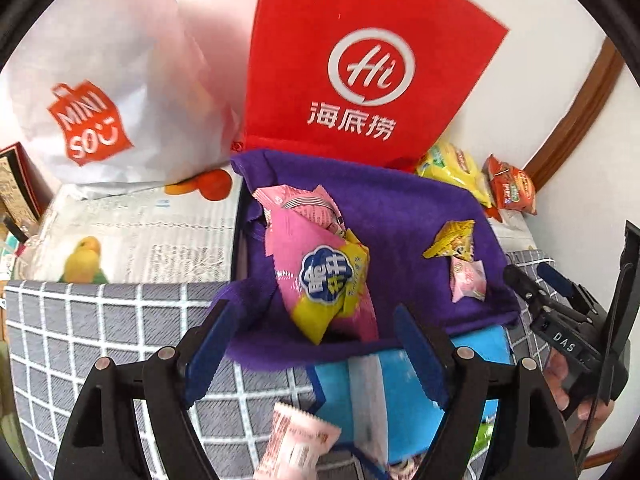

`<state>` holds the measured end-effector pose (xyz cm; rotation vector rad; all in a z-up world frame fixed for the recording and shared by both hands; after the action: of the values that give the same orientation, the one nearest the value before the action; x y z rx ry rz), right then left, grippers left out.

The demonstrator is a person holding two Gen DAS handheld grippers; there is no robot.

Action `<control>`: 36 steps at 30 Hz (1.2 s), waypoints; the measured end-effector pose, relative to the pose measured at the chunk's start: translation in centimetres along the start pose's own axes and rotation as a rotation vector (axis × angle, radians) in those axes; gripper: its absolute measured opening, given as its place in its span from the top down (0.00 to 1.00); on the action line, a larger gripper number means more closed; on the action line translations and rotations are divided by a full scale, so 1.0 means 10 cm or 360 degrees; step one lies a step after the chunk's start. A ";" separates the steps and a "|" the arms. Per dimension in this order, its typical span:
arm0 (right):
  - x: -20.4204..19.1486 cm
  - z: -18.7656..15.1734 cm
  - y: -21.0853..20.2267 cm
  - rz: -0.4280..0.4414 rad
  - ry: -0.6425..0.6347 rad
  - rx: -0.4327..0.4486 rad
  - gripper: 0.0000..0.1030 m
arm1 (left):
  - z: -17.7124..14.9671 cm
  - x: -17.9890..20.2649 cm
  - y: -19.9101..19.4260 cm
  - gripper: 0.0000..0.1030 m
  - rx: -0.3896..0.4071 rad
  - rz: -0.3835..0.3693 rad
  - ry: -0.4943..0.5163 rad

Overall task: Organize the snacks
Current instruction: 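Open both tools to drop the snacks onto the purple towel, then lower the right tool and grasp the blue wrapped biscuit pack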

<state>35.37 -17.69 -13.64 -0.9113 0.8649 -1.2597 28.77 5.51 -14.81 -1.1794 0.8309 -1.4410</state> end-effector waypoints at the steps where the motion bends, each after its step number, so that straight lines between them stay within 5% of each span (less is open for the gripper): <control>1: 0.01 -0.02 -0.06 -0.0007 0.0003 0.0016 0.14 | -0.03 0.01 -0.05 0.22 0.0014 -0.0007 0.0007; 6: 0.11 -0.20 -0.40 -0.0039 0.0032 0.0095 0.14 | -0.23 -0.03 -0.29 0.22 0.0093 -0.0020 0.0009; 19: 0.34 -0.82 -0.85 -0.0066 0.0153 0.0146 0.22 | -0.81 -0.19 -0.45 0.22 0.0070 0.0002 -0.0030; 36: 0.48 -1.40 -0.55 -0.0071 0.0110 0.0003 0.36 | -1.27 -0.54 -0.14 0.24 0.0041 0.0016 -0.0145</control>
<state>20.95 -24.11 -14.33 -0.8942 0.9020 -1.3365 16.01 9.82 -18.19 -1.2107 0.7522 -1.3755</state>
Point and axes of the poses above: each gripper's, at about its wrist camera, not at the fingertips, and y roughly the way its jaws point, x to its right, z to its top, the point moved 7 cm from there along y, roughly the way its jaws point, and after that the axes turned 15 degrees about -x, right-handed, at the moved point
